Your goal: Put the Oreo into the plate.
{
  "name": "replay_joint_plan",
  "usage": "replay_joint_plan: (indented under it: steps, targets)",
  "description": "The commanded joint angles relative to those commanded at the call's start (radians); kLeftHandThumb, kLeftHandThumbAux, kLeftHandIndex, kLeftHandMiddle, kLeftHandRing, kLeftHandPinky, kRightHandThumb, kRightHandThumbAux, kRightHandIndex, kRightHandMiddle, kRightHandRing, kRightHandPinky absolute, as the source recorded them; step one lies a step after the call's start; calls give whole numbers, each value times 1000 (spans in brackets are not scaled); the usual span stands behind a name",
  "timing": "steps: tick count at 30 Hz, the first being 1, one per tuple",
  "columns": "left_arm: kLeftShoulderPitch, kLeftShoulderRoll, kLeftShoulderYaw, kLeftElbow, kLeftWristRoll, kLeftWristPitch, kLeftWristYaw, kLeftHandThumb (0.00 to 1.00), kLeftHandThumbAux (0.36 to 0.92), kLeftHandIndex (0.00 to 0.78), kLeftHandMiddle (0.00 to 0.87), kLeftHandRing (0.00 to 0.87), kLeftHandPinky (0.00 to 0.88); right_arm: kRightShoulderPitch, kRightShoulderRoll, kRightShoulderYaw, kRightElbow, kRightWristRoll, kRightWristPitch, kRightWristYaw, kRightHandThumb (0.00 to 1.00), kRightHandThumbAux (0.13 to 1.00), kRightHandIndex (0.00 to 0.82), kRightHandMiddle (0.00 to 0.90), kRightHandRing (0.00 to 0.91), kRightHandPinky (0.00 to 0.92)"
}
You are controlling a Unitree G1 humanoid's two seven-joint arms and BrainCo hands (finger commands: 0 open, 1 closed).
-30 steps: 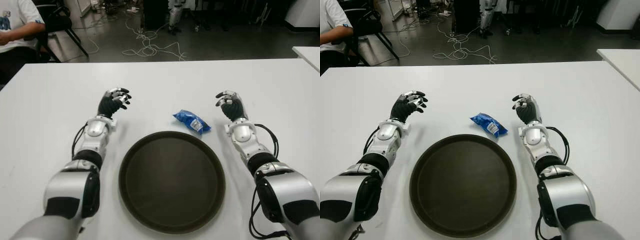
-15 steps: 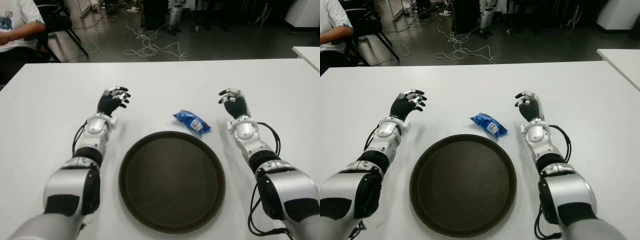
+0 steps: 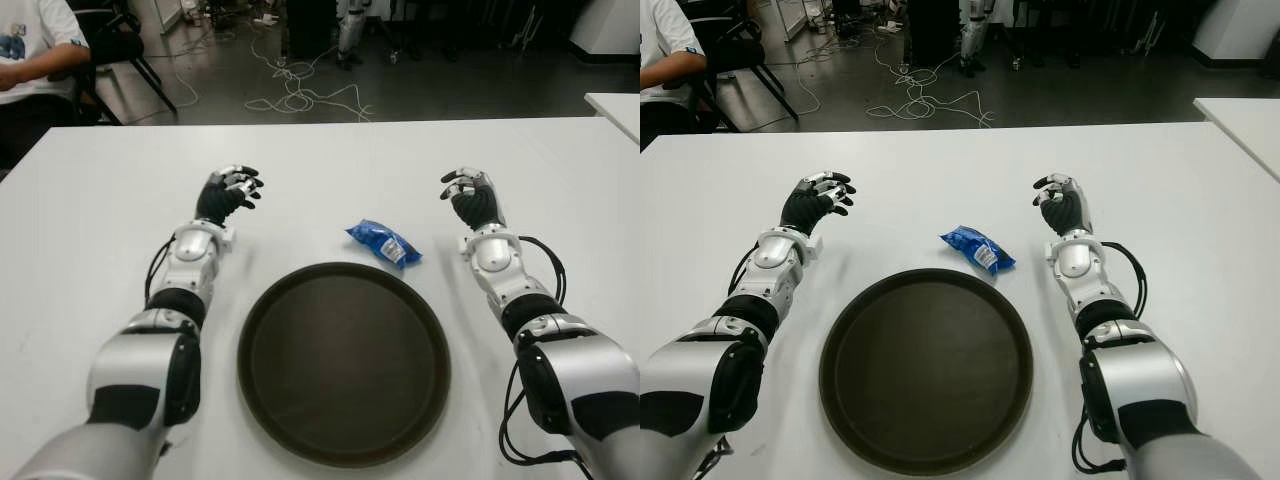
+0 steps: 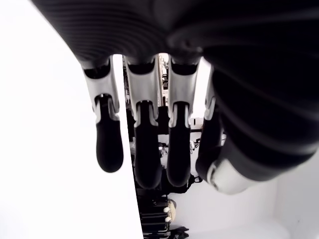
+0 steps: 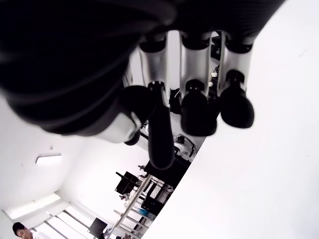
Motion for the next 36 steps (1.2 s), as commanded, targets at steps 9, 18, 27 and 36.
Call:
replay_joint_plan:
  steps: [9,18,27,36]
  targets:
    - [-4,-3,-6,2,8,-3,12,699,713,409,476,495,513,-5,-3,8,4,0,13,19,847,674,423,590,765,751]
    - [-9,-5,-4,5,9,-3,39,702,711,410,475,496,524,-9,-6,9,5,4,18,29,848,673,422,589,759,745]
    - [-10,-7,-10,7,14,-4,67,702,711,410,467,489,518,-9,0,4,5,8,34,12,848,673,422,587,746,744]
    - [-5,-11,-10,8,9,-13,55,698,712,409,450,487,509,-3,5,0,5,11,39,-8,848,674,418,583,739,737]
